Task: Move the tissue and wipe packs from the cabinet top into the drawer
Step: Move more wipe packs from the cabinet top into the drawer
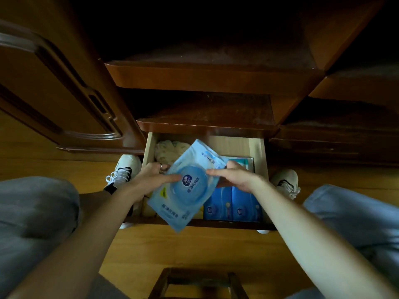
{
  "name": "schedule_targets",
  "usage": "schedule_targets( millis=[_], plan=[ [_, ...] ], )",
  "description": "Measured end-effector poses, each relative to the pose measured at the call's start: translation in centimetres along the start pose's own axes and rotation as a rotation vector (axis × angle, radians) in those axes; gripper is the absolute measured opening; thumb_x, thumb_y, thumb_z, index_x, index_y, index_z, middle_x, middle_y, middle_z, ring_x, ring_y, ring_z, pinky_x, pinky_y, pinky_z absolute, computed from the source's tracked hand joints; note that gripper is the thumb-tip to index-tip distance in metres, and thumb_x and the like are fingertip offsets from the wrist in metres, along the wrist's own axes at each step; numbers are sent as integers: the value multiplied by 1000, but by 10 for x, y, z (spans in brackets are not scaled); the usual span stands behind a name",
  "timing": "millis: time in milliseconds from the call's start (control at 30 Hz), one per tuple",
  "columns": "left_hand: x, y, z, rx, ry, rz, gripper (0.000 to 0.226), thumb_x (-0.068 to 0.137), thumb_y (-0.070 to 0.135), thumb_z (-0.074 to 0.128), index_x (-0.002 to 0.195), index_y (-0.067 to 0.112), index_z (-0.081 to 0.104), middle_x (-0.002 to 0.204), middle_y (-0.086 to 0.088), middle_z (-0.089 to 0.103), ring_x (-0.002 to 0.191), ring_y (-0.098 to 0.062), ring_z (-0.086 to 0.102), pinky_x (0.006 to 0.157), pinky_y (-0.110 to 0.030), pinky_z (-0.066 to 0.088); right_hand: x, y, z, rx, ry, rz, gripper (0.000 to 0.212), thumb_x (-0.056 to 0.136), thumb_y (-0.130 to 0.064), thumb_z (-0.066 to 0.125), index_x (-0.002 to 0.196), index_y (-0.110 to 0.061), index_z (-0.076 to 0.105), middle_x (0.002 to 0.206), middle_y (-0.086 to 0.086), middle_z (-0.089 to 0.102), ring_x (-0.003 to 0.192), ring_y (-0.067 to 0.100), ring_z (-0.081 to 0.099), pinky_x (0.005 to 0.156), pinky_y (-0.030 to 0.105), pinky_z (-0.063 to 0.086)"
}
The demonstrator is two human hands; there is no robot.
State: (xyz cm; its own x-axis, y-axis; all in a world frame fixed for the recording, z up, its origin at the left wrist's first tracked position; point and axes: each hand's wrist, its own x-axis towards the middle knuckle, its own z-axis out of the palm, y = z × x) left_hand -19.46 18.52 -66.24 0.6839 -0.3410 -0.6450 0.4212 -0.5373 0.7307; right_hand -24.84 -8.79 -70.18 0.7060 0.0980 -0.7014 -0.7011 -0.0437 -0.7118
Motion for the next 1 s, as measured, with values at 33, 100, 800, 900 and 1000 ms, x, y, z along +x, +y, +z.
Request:
schedule_targets(
  millis=[33, 100, 800, 900, 1000],
  plan=[
    [1, -4, -1, -16, 8, 10, 30, 76, 37, 85, 97, 17, 76, 89, -2, 79, 81, -23, 76, 73, -39, 62, 6, -4, 0, -87, 66, -28, 62, 84, -59, 76, 122, -12, 63, 107, 7, 78, 95, 23, 76, 75, 35, 64],
    [3, -11, -5, -76, 73, 22, 21, 83, 33, 80, 99, 20, 74, 90, -1, 79, 80, -23, 76, 68, -37, 61, 19, -11, -7, -268, 288, -105, 67, 87, -77, 54, 123, -21, 64, 108, 4, 74, 95, 22, 73, 70, 34, 60],
    [27, -24, -14, -35, 369, 52, 10, 96, 26, 64, 104, 19, 64, 96, -1, 73, 84, -18, 70, 58, -31, 58, 58, -3, -62, -1246, 155, -89, 38, 95, -49, 65, 118, -29, 44, 97, -4, 57, 78, 11, 57, 61, 29, 42],
    [22, -21, -9, -55, 360, 46, 17, 95, 28, 64, 108, 17, 64, 100, -6, 73, 89, -26, 70, 73, -48, 61, 30, -1, -60, -1130, 327, -205, 35, 99, -46, 59, 122, -32, 38, 97, -3, 59, 74, 12, 60, 58, 32, 50],
    [15, -17, 1, -104, 360, 66, 15, 95, 28, 64, 105, 18, 62, 100, -5, 72, 92, -27, 70, 74, -44, 60, 0, -12, -56, -897, 486, -303, 29, 100, -49, 58, 114, -35, 37, 92, -7, 57, 71, 12, 64, 53, 30, 53]
  ],
)
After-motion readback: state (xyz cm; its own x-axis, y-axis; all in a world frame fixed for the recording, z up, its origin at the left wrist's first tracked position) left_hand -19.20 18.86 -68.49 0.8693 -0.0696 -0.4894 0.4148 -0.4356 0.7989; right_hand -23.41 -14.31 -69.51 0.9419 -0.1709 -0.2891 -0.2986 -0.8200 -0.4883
